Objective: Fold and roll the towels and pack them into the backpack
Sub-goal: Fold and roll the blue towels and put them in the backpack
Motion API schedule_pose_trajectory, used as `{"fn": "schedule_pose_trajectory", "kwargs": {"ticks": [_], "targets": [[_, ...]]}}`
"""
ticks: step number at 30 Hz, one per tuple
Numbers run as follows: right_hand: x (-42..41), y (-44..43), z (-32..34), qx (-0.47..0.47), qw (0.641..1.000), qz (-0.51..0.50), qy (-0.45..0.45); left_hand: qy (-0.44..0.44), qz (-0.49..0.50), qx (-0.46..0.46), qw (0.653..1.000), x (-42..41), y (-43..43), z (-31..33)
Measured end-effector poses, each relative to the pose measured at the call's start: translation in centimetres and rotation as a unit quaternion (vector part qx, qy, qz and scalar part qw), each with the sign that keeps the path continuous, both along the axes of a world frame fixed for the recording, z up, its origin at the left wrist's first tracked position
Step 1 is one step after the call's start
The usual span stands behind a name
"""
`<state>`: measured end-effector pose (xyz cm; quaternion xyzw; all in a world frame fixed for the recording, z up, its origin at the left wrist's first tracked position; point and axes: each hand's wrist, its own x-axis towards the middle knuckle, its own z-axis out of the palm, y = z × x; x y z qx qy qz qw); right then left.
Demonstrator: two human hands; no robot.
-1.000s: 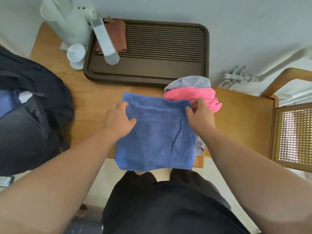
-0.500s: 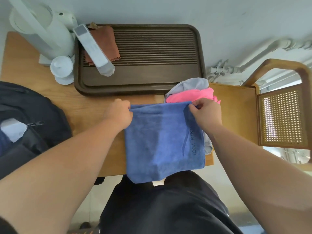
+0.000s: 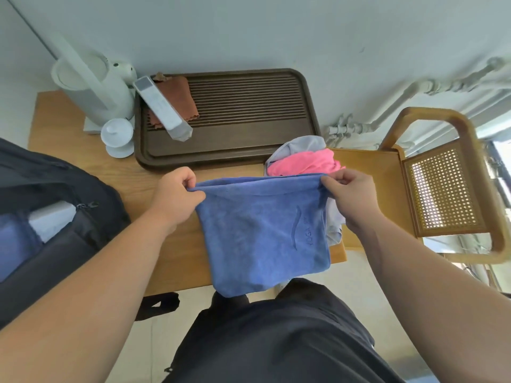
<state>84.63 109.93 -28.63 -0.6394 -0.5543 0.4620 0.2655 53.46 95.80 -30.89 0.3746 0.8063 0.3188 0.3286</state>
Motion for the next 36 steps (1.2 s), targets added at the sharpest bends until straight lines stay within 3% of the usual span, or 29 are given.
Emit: {"fn": "schedule_pose_trajectory", "kwargs": {"ticks": [6,15,20,23,28,30,32,34,36], "targets": [[1.4,-0.1,2.3,-0.01,0.997,0.047,0.068,0.01,-0.057,0.001,0.998,1.3,-2.0,4.3],[5.2,0.5,5.0,-0.057,0.985,0.061,0.149,-0.018,0.068,0.034,0.997,4.4,-5.1,8.3],[6.7,0.1,6.0,-0.124,0.972,0.156,0.124,-0.09,0.06,0.05,0.993,7.0,-6.2,9.8],[7.3,0.1,7.1,-0.15,0.968,0.17,0.105,-0.166,0.011,0.011,0.986,7.9,-7.3,11.0],[8.0,0.0,9.0,-0.242,0.918,0.304,0.074,-0.269,-0.086,-0.056,0.958,8.1,-9.6,13.3],[7.6,0.1,8.8,-0.244,0.911,0.328,0.046,-0.216,-0.058,-0.09,0.97,7.7,-10.1,13.3],[6.6,0.1,7.9,-0.202,0.919,0.338,-0.006,-0.051,-0.021,-0.131,0.99,6.9,-10.1,12.2],[5.0,0.0,6.6,-0.114,0.923,0.354,-0.095,0.112,-0.013,-0.163,0.98,6.2,-9.6,10.7],[3.2,-0.3,5.2,-0.036,0.903,0.378,-0.202,0.201,-0.018,-0.175,0.964,5.6,-9.1,8.9]]}}
